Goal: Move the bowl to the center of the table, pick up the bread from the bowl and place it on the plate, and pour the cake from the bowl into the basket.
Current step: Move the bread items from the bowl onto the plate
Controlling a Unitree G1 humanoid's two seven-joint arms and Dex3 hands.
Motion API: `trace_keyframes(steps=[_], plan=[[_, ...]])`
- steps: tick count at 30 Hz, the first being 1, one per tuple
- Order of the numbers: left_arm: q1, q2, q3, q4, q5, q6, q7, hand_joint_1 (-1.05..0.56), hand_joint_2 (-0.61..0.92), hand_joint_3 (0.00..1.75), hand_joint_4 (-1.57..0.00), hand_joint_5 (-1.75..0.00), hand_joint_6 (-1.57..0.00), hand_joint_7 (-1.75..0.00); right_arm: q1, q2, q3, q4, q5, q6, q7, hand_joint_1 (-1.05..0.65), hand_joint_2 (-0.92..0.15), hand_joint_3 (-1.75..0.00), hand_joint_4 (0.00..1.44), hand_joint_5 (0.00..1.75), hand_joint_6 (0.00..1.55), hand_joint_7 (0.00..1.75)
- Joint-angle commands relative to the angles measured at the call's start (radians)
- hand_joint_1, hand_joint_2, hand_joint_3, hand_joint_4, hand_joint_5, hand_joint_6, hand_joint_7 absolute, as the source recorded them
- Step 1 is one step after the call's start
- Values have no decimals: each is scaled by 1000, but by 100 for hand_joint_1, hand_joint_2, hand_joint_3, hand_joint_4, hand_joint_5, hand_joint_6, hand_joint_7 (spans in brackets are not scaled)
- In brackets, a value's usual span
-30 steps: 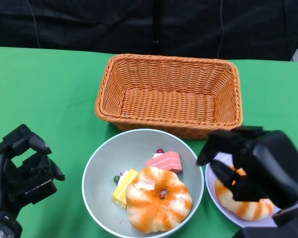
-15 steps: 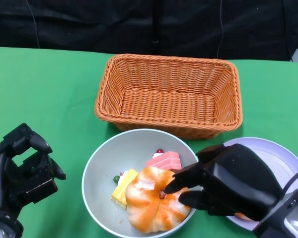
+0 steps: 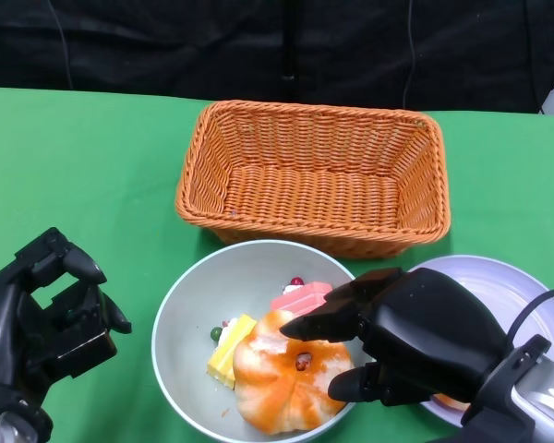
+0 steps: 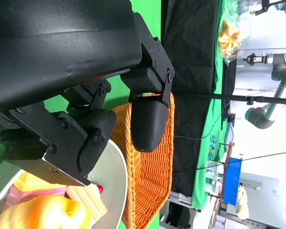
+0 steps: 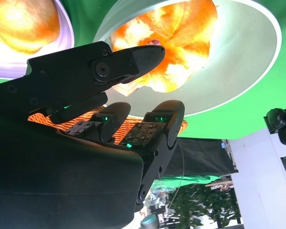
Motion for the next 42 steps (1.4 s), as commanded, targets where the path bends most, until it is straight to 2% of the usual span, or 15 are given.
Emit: trace_keyframes(steps=[1,5,13,21,25,35,42], plan=[[13,5,4,-13,15,-3,15,11,57,136,-85,-175,-72,-170,-50,-8,7,31,-4,3,19,-54,-92,-6,51,4,62,0],[14,2,2,-12,20,-6,15,11,57,136,-85,-175,-72,-170,-69,-10,13,49,-3,0,24,-54,-92,-5,51,3,62,0],[10,-2,3,0,26,-23,6,11,57,136,-85,-175,-71,-171,-182,8,60,157,-18,11,57,-54,-92,-3,51,2,59,0],[10,-1,2,3,24,-29,4,11,57,136,-86,-175,-71,-172,-195,5,70,169,-15,17,52,-53,-92,-2,52,2,59,0],[5,-1,7,8,19,-24,5,11,57,136,-87,-175,-71,-172,-255,32,106,272,-42,7,21,-52,-92,-1,53,2,59,0],[2,-2,9,15,16,-31,2,12,58,136,-87,-175,-71,-172,-305,56,161,328,-87,28,24,-52,-92,-6,51,0,55,0],[-2,-4,11,19,6,-26,2,12,58,136,-87,-175,-72,-172,-323,75,181,378,-106,19,-12,-52,-92,-6,52,1,55,0]])
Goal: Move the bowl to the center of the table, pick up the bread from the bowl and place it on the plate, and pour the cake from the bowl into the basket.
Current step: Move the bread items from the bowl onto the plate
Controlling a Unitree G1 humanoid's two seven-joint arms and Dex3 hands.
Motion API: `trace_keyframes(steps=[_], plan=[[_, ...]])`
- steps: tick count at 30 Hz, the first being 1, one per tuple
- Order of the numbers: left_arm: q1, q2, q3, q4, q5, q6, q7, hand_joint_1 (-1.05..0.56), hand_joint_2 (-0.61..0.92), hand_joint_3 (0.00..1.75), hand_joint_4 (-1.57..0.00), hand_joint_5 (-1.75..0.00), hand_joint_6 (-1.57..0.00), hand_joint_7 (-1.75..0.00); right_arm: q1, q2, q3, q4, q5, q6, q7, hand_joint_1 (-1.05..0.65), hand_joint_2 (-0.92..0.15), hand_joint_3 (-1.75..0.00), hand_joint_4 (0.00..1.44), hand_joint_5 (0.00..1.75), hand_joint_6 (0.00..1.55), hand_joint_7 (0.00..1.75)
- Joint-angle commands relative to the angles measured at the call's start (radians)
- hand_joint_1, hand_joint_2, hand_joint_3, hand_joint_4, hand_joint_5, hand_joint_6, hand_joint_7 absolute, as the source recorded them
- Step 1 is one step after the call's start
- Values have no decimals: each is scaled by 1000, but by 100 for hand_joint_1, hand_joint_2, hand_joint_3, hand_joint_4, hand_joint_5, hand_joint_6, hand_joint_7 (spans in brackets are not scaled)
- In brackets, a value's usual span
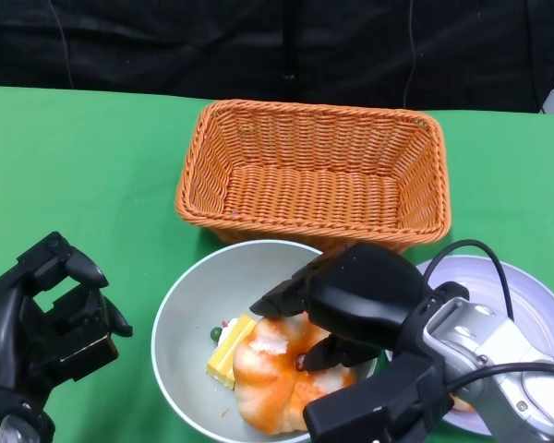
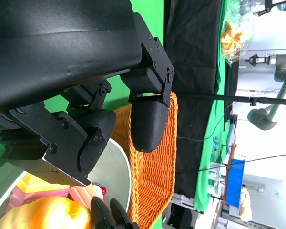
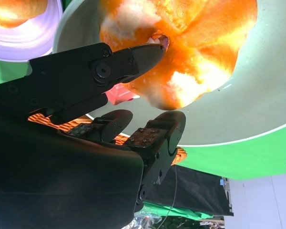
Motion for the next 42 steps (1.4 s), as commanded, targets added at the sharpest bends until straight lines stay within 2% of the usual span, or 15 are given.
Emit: trace_keyframes(steps=[1,10,31,35,42], plan=[[-4,5,12,1,-9,-7,3,12,58,136,-87,-175,-71,-172,-19,1,5,14,-1,-3,-17,-52,-92,-6,52,1,55,0],[-3,3,12,-4,-9,-7,3,12,60,135,-86,-175,-71,-171,-35,6,37,47,-27,-16,-56,-52,-92,-7,53,1,55,0],[-3,1,10,-8,-3,-9,11,11,57,136,-87,-175,-72,-171,-63,20,49,129,-40,-31,-113,-49,-92,-9,56,2,57,1],[-3,0,9,-14,-3,-3,15,11,58,135,-87,-175,-72,-170,-72,19,57,144,-45,-39,-139,-49,-92,-7,60,3,59,1],[-4,-2,9,-17,-3,1,18,12,59,135,-86,-175,-72,-171,-86,24,74,177,-63,-53,-188,-45,-92,-6,81,13,69,5]])
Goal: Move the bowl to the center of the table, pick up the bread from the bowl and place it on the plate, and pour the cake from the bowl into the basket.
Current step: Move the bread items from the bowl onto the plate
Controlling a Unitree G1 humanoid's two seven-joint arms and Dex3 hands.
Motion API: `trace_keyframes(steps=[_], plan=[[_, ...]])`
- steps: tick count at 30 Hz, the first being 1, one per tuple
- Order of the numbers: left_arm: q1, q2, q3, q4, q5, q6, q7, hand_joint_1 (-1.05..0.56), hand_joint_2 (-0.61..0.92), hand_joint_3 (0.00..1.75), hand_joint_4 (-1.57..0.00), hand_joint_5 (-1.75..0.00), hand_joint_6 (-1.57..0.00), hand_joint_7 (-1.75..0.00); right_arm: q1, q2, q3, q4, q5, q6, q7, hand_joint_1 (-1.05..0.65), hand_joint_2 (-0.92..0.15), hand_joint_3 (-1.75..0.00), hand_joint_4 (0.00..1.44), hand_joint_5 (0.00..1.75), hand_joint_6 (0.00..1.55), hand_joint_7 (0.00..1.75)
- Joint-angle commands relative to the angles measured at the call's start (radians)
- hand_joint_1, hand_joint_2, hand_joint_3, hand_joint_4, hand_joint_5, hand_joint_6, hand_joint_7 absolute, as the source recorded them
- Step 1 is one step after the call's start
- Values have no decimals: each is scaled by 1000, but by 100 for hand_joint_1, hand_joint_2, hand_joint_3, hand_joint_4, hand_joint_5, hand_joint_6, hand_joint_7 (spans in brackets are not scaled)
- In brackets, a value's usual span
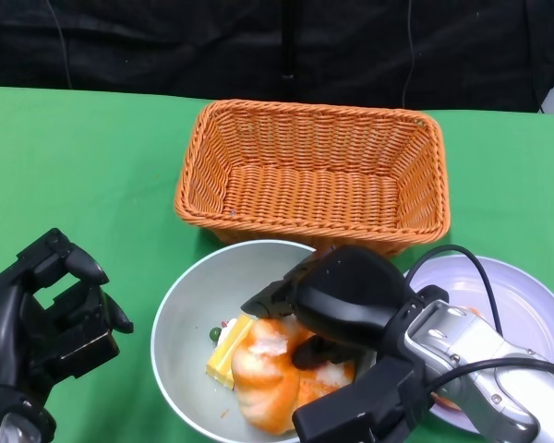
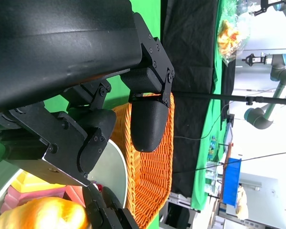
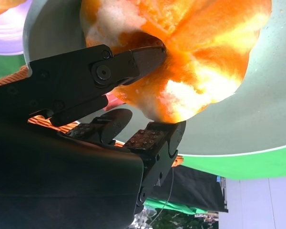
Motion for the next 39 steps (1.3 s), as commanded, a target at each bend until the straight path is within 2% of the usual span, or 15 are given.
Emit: trace_keyframes(steps=[1,4,7,8,12,13,14,17,19,22,25,39], plan=[[-1,1,9,-12,-3,4,18,12,59,135,-86,-175,-72,-171,-21,-1,8,22,-13,-9,-34,-43,-92,-5,85,16,71,5],[-1,1,9,-9,-1,-1,18,13,59,135,-87,-175,-72,-171,-21,3,9,38,-10,-21,-63,-38,-92,-3,91,22,78,6],[-1,4,9,-9,-2,2,17,13,58,135,-87,-175,-72,-171,-20,4,10,46,-11,-26,-78,-32,-92,-1,83,54,86,2],[-1,4,9,-9,-2,2,18,13,58,135,-87,-175,-72,-171,-19,5,11,49,-11,-29,-86,-31,-92,-1,82,59,87,1],[0,1,11,-13,-9,7,19,13,58,135,-86,-175,-72,-170,-27,2,17,78,-19,-66,-158,-22,-92,-1,92,70,102,7],[1,1,10,-13,-8,4,18,13,58,136,-86,-175,-72,-170,-30,1,19,88,-24,-76,-183,-22,-90,-1,92,101,113,10],[1,2,10,-12,-7,3,17,13,58,136,-86,-175,-72,-170,-32,2,19,95,-25,-84,-203,-22,-89,-1,88,120,117,11],[1,3,8,-13,-2,1,17,13,58,136,-87,-175,-72,-170,-29,5,16,99,-21,-92,-229,-23,-87,0,83,160,122,10],[2,2,7,-13,-2,0,17,13,59,136,-87,-175,-73,-170,-28,3,14,92,-18,-92,-225,-23,-87,0,81,171,123,10],[1,2,8,-13,-5,2,17,13,59,136,-87,-175,-72,-170,-26,-10,12,64,-19,-90,-200,-23,-90,-2,86,174,123,10],[-1,5,9,-5,-3,-6,12,12,58,136,-86,-175,-73,-171,-10,-20,3,33,-15,-99,-219,-24,-90,-1,89,175,124,10],[-1,5,10,-12,-1,2,17,11,58,136,-86,-175,-72,-171,89,-71,-64,-207,-11,-72,-172,-25,-87,0,84,175,122,7]])
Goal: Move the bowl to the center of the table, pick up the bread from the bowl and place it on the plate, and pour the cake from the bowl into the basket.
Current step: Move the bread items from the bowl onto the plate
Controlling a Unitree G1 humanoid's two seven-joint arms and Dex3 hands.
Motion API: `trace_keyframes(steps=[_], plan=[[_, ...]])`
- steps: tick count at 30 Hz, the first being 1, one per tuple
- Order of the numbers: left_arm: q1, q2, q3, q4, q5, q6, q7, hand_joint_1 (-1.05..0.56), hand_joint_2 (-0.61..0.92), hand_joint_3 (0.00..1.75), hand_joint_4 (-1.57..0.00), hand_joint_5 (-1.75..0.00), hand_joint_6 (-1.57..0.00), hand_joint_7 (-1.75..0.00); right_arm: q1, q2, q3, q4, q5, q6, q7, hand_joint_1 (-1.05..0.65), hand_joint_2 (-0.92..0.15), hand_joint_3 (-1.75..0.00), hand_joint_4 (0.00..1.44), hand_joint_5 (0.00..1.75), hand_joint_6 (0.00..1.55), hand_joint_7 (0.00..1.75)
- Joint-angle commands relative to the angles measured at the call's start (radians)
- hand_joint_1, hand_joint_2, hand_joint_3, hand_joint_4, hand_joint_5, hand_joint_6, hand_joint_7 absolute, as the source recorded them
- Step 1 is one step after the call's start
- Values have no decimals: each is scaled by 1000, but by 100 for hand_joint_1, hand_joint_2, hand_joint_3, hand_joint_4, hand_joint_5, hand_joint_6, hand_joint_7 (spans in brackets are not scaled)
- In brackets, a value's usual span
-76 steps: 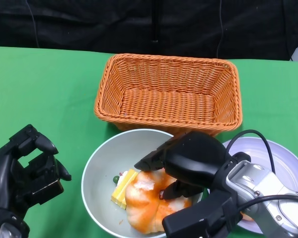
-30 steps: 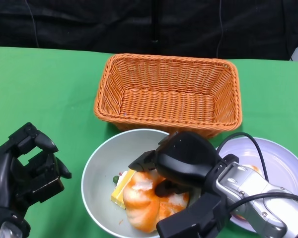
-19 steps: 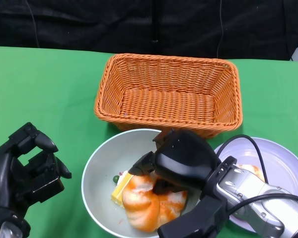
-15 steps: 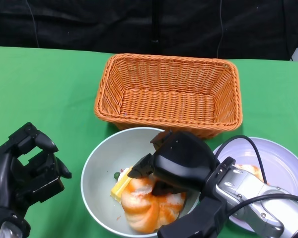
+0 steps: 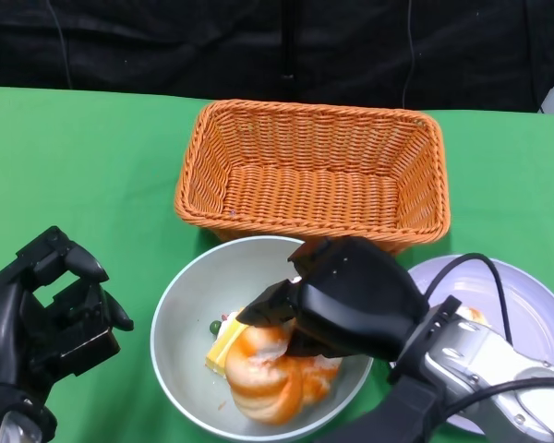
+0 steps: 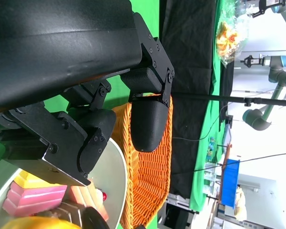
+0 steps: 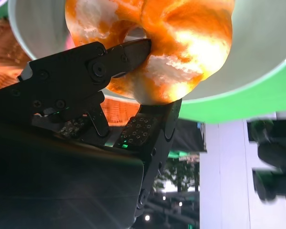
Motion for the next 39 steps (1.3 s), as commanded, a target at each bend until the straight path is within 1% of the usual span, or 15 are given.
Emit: trace_keyframes(steps=[1,10,11,12,14,15,19,20,21,22,24,27,33,36,39], plan=[[1,9,11,-4,-4,0,6,11,58,136,-86,-175,-72,-171,17,-20,-28,-68,2,17,33,-25,-87,0,85,175,123,8],[1,10,13,-2,-5,2,6,12,57,137,-86,-175,-72,-171,62,-34,-94,-210,1,29,42,-25,-89,-1,87,175,131,13],[0,10,14,-2,-6,3,5,12,57,137,-86,-175,-72,-171,66,-36,-103,-224,1,28,39,-24,-90,-5,87,175,104,79],[-1,10,15,-2,-8,7,7,12,57,137,-86,-175,-72,-171,70,-38,-119,-237,10,19,26,-24,-90,-7,87,175,86,119],[-2,10,15,-3,-10,11,8,12,57,137,-86,-175,-72,-171,74,-37,-137,-248,21,5,10,-22,-92,-13,87,175,68,163],[-2,9,16,-3,-10,12,9,12,57,137,-86,-175,-72,-171,75,-36,-141,-249,23,0,8,-22,-92,-13,87,175,65,169],[-2,9,16,-4,-10,14,9,12,57,137,-86,-175,-72,-170,78,-32,-148,-248,20,-9,9,-22,-92,-15,87,175,63,174],[-2,10,16,-2,-8,9,7,12,57,137,-86,-175,-72,-170,78,-51,-199,-286,52,0,23,-22,-92,-15,87,175,63,174],[-2,10,16,0,-6,6,6,12,57,137,-86,-175,-72,-170,78,-67,-244,-315,79,4,33,-15,-75,-55,88,175,64,175],[-3,11,17,1,-5,7,7,12,57,137,-86,-175,-72,-170,79,-81,-283,-336,103,7,41,-14,-62,-79,87,175,64,175],[-5,12,18,2,-5,10,8,11,57,136,-86,-175,-72,-170,85,-105,-343,-361,132,16,61,-16,-53,-103,87,175,63,175],[-6,11,20,6,-6,5,4,11,57,136,-86,-175,-72,-170,95,-129,-391,-379,142,26,82,-18,-51,-110,85,175,61,175],[-7,11,20,6,-6,5,3,12,57,136,-86,-175,-73,-170,98,-129,-399,-383,146,24,93,-18,-50,-112,85,175,61,175],[-9,13,22,5,-9,14,7,12,58,136,-86,-175,-72,-170,133,-197,-533,-381,211,9,72,-19,-50,-118,88,175,64,174],[-9,11,23,4,-8,13,5,12,59,135,-86,-175,-72,-170,150,-218,-584,-389,221,16,82,-20,-48,-120,88,175,65,174]])
